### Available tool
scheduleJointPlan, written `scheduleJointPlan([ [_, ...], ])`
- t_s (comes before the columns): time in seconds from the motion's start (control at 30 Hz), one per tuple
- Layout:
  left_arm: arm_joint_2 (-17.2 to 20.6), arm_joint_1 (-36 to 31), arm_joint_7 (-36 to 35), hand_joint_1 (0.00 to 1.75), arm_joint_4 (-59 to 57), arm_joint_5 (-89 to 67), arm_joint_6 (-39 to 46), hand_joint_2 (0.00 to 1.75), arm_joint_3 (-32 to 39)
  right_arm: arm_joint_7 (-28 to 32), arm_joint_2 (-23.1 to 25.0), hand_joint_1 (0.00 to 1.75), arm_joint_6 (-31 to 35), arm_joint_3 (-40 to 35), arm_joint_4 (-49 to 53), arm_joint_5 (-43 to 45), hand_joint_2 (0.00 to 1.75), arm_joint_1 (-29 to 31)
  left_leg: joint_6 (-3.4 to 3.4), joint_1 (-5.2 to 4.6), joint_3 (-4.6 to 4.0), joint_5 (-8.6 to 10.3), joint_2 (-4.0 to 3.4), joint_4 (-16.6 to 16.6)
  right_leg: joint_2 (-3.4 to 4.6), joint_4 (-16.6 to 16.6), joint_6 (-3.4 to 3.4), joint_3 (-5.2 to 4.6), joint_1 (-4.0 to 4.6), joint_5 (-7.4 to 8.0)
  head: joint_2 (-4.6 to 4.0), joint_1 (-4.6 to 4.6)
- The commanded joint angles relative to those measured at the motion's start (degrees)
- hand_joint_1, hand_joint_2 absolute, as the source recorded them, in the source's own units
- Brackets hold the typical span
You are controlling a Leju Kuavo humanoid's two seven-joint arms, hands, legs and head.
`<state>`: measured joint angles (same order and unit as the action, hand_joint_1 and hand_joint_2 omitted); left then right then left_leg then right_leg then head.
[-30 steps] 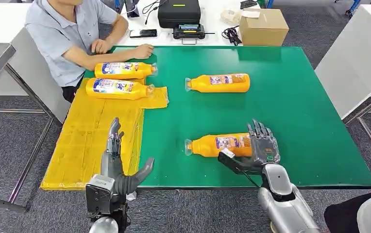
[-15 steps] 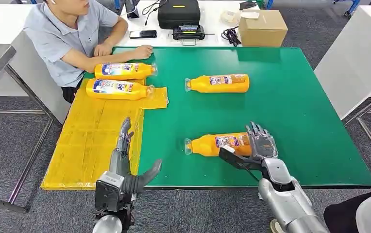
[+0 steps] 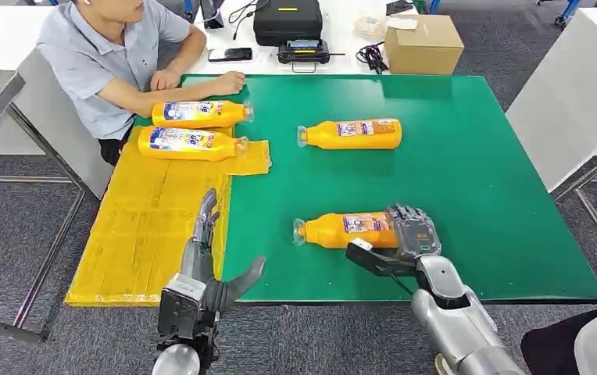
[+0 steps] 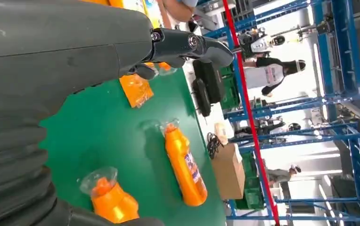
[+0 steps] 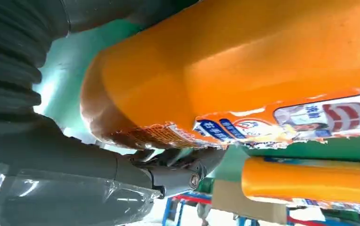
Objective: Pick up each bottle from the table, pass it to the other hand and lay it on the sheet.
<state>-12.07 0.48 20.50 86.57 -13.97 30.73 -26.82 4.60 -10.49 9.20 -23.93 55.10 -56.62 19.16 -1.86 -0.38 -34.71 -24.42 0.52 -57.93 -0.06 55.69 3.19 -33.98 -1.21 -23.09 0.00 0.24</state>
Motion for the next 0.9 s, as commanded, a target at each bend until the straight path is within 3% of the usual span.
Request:
scheduleJointPlan([
  [0.03, 1.9, -2.9, 1.2, 0.00, -4.9, 1.1, -0.3, 1.75, -1.6, 6.7, -0.3, 1.75, -5.6, 0.2, -3.5, 10.3, 1.75, 0.4, 0.13, 0.07, 0.26, -0.04, 0.06, 0.1, -0.10, -0.1, -0.16, 0.30, 0.09, -0.05, 0.00, 0.00],
  [0.4, 2.1, -3.4, 2.0, 0.00, -5.3, 2.1, 0.0, 1.75, -1.9, 9.6, -0.9, 1.75, -7.1, 1.1, -3.8, 15.9, 1.75, 0.0, 0.07, 0.05, 0.26, -0.02, 0.03, 0.1, -0.07, -0.1, -0.11, 0.26, 0.05, -0.04, 0.00, 0.00],
  [0.57, 0.7, -3.2, 2.6, 0.00, -6.1, 10.2, -1.7, 1.75, -1.0, 16.6, 0.5, 1.75, -10.5, 4.1, 2.0, 27.2, 1.75, -3.1, 0.11, 0.08, 0.27, -0.03, 0.06, 0.1, -0.11, -0.1, -0.14, 0.29, 0.09, -0.05, 0.00, 0.00],
  [0.9, 0.7, -3.5, 3.2, 0.00, -6.9, 11.0, -1.6, 1.75, -1.5, 16.1, 0.3, 1.75, -10.6, 3.7, 3.8, 27.5, 1.75, -3.7, 0.08, 0.05, 0.18, -0.03, 0.03, 0.0, -0.07, -0.1, -0.11, 0.19, 0.06, -0.04, 0.00, 0.00],
])
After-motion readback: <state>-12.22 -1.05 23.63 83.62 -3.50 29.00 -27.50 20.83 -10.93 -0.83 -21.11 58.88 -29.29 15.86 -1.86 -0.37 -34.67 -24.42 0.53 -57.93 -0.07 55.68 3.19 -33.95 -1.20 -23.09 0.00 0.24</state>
